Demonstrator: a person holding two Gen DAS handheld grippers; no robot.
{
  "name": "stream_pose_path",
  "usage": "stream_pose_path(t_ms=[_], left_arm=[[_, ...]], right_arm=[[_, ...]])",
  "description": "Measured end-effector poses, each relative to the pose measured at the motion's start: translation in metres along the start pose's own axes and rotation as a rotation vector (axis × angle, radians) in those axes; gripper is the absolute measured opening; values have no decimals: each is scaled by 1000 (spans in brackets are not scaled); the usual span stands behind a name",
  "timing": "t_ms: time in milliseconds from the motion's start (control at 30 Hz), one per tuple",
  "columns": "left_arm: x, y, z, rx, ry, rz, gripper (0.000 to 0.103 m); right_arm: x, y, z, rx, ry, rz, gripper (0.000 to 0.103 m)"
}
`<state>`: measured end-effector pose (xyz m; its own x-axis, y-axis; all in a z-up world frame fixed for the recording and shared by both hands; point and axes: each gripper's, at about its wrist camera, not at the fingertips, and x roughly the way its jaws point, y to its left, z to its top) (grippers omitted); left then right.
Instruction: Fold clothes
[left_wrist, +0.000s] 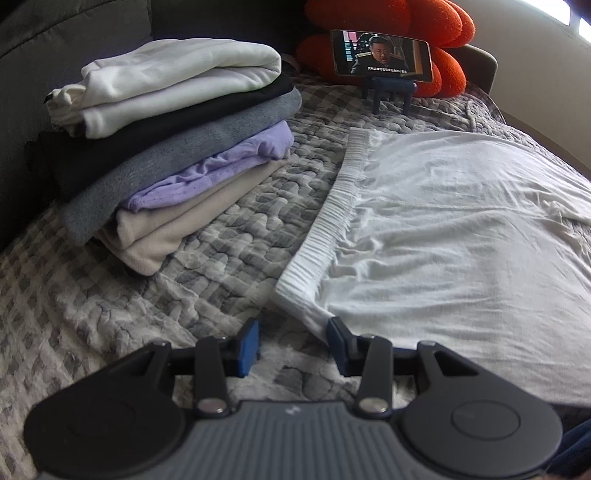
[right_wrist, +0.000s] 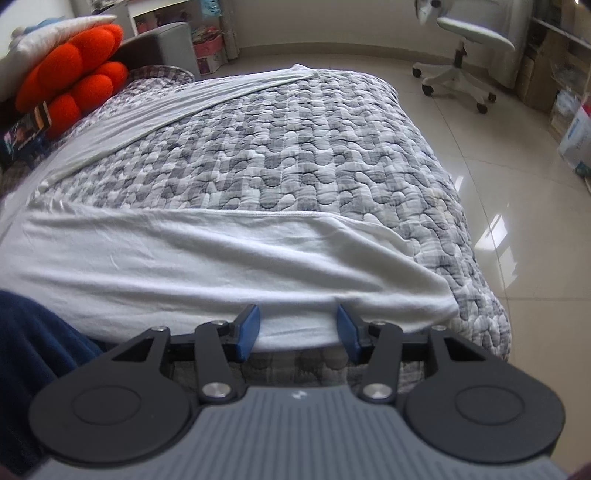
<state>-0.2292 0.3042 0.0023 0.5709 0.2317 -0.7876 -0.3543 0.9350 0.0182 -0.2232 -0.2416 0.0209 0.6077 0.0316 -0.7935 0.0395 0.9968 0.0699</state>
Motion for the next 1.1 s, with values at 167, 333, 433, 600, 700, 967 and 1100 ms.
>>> stream_pose_path(t_ms=[167,333,433,600,700,967,1100], left_arm=[[0,1,0,-6,5,3,42],[-1,3,-4,-9,1,-4,43],[-2,4,-3,-10,6,-5,43],[-2,6,-4,-22,15,-9,43],[-3,6,-5,-22,15,-6,43],[-3,6,-4,-16,22,1,43],[-3,5,-4,-8,22,1,43]], right_arm=[[0,4,-5,-30,-14,-18,56],[-4,-2,-9,-25,-4,-71,66],[-6,-20,-16,35,9,-79,66],[-12,-56,-30,172,12,-73,66],[-18,-72,-34,251,-7,-59,66],[-27,-103,-8,463,-130,45,44],[-20,-96,19,325,-156,-3,41]])
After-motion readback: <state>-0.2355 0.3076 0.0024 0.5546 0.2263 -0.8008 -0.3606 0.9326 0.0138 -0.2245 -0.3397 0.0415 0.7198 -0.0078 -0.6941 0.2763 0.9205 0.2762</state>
